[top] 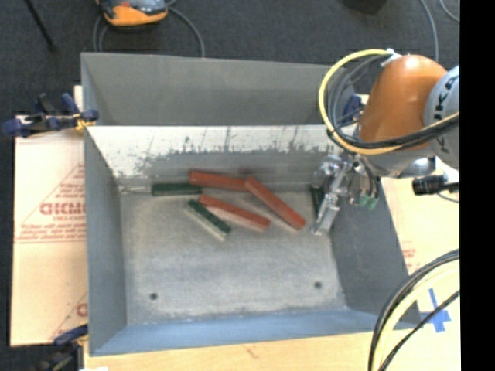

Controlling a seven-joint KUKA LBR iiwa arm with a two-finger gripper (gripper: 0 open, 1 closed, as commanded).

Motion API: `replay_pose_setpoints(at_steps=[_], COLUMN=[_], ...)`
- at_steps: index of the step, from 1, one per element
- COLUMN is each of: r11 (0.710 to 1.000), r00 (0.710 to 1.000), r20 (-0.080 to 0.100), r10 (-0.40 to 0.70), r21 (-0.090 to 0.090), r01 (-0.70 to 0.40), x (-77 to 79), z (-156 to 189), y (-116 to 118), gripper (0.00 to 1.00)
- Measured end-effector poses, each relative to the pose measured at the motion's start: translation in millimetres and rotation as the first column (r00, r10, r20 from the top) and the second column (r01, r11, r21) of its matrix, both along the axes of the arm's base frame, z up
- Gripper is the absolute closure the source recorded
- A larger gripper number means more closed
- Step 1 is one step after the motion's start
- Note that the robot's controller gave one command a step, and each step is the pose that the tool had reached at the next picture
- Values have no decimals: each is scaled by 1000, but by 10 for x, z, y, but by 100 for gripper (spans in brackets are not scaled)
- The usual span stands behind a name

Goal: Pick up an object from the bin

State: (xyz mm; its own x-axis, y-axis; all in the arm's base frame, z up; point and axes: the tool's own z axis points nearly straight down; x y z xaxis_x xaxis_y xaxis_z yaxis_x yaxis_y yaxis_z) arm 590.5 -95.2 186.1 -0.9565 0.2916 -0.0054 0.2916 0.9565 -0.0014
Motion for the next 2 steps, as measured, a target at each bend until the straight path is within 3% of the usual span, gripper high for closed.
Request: replay_pose_setpoints(at_steps=[1,2], r11=[999,997], r00=[999,997], r20=[8,1], r10=[44,74], r21=[-2,2], r01=[-44,-74], x=[177,174], z=[-143,-569], y=[17,111], gripper=[0,0])
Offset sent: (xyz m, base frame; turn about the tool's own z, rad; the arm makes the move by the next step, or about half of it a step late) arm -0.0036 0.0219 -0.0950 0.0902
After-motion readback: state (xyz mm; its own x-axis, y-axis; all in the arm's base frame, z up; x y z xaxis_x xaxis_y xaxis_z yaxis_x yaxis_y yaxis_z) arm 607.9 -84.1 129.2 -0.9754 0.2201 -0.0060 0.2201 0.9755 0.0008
